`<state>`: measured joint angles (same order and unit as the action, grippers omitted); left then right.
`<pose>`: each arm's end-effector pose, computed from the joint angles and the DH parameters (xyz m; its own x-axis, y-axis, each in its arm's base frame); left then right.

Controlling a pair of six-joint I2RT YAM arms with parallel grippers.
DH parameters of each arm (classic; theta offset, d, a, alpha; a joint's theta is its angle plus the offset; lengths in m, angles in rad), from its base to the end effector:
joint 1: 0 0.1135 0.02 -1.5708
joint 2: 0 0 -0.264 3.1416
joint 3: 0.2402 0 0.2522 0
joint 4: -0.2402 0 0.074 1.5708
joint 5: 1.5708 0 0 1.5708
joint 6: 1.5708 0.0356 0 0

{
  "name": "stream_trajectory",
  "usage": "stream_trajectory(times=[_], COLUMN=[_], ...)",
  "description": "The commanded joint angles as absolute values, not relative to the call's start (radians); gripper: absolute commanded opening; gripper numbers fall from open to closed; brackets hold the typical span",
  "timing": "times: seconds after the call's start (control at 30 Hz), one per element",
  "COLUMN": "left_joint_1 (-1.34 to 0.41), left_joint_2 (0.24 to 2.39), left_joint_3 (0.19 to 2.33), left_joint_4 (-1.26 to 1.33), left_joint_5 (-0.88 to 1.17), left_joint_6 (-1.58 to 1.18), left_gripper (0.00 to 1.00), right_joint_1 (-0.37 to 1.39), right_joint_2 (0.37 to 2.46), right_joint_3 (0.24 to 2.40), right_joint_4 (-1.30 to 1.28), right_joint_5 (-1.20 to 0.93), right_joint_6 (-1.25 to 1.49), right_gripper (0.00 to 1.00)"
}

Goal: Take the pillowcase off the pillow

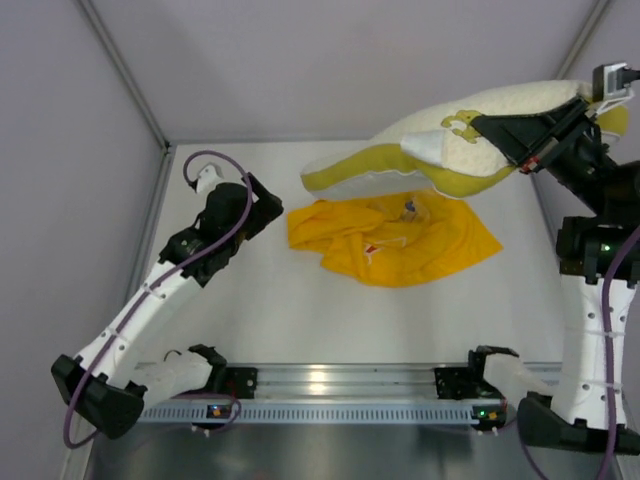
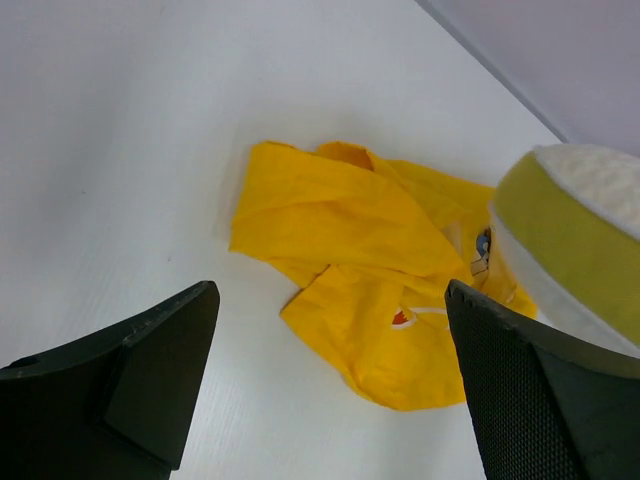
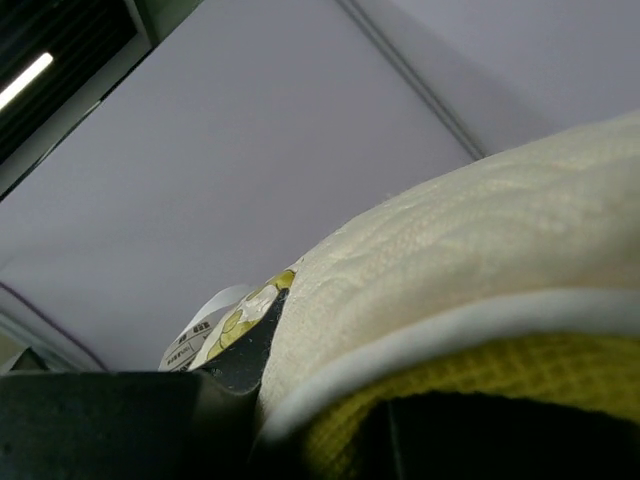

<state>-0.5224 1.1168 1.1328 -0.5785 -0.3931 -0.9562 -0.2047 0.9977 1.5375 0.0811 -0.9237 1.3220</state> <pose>0.2136 -0.1072 0.3577 -0.4136 -0.6327 -0.6547 -0.2737 0.7722 -0.5733 0.1368 0.0006 0.5682 -0.3568 0.6708 -0.6501 -0.6784 0.2924 0.6740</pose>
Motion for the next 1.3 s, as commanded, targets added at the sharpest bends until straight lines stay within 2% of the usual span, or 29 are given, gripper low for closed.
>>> stream_trajectory(times=[0.0, 0.17, 0.37, 0.53, 0.63, 0.73, 0.87, 1.1, 1.27], left_joint_1=[-0.522, -0.523, -0.523, -0.523, -0.523, -0.523, -0.522, -0.523, -0.523], left_joint_2=[1.011, 0.757, 0.542, 0.446, 0.434, 0.439, 0.431, 0.425, 0.411], left_joint_3=[1.083, 0.994, 1.058, 1.068, 1.069, 1.078, 1.109, 1.137, 1.134], left_joint_4=[-0.628, -0.471, -0.434, -0.436, -0.446, -0.446, -0.452, -0.462, -0.462], left_joint_5=[-0.43, -0.203, -0.123, -0.132, -0.132, -0.106, -0.107, -0.092, -0.092], left_joint_6=[-0.917, -0.854, -0.835, -0.831, -0.847, -0.85, -0.827, -0.822, -0.824], left_gripper=[0.98, 0.96, 0.94, 0.94, 0.94, 0.93, 0.93, 0.94, 0.94], right_joint_1=[-0.016, 0.35, 0.537, 0.583, 0.643, 0.73, 0.827, 0.834, 0.848], right_joint_2=[0.969, 1.054, 1.209, 1.359, 1.448, 1.505, 1.477, 1.494, 1.685], right_joint_3=[1.516, 1.494, 1.548, 1.505, 1.554, 1.695, 1.775, 1.72, 1.564], right_joint_4=[0.196, 0.074, 0.141, 0.386, 0.506, 0.427, 0.319, 0.388, 0.71], right_joint_5=[-0.812, -0.652, -0.548, -0.613, -0.635, -0.629, -0.542, -0.601, -0.739], right_joint_6=[1.214, 0.97, 0.844, 0.908, 0.922, 0.815, 0.651, 0.722, 0.934], right_gripper=[0.0, 0.0, 0.0, 0.0, 0.0, 0.0, 0.0, 0.0, 0.0])
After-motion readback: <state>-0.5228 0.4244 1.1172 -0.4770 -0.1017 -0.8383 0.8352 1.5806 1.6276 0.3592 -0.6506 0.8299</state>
